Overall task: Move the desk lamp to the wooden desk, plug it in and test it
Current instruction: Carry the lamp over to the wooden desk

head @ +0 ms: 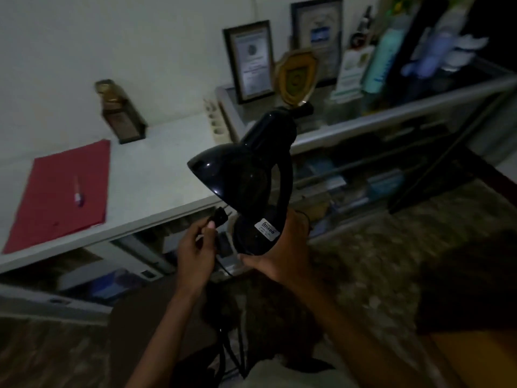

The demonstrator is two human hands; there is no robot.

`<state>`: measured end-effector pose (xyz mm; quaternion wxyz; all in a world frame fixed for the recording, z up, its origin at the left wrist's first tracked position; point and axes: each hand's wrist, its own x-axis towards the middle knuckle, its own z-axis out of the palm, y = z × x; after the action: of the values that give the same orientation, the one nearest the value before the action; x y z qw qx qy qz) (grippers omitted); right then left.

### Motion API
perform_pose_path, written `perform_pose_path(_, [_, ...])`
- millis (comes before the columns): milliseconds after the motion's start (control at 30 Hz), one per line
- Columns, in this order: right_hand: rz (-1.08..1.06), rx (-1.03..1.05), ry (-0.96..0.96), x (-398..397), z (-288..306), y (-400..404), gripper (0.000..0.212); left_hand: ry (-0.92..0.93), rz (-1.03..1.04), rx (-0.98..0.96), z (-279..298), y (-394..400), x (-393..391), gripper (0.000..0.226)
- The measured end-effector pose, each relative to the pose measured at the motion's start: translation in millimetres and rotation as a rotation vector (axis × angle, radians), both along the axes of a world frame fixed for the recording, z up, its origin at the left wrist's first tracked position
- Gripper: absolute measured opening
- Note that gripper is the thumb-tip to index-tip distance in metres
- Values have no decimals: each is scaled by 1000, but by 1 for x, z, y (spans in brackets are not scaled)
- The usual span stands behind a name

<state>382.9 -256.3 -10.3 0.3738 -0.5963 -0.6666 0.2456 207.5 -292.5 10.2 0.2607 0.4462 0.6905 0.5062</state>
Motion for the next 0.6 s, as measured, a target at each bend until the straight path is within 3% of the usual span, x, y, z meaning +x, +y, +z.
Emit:
perform_pose_path(200, [-315, -166, -4, 57, -15, -29, 103, -59, -326, -40, -2, 2, 60, 13])
perform_pose_path(267, [-357, -190, -16, 84, -6, -39, 102, -34, -340, -78, -7, 9, 80, 13])
perform_pose_path(300, [-354, -153, -77, 83, -3, -32, 103, -2, -322, -101, -3, 12, 77, 16])
perform_pose_path(367, [-763, -125, -137, 175, 9, -104, 113, 35, -721, -160, 6, 2, 185, 30])
perform_pose_path(500, [-766, -145, -169, 190, 22, -126, 122, 134, -771, -151, 15, 5, 206, 35])
perform_pose_path(600, [-982, -125, -191, 232, 37, -162, 134, 141, -875, -100, 34, -22, 267, 35])
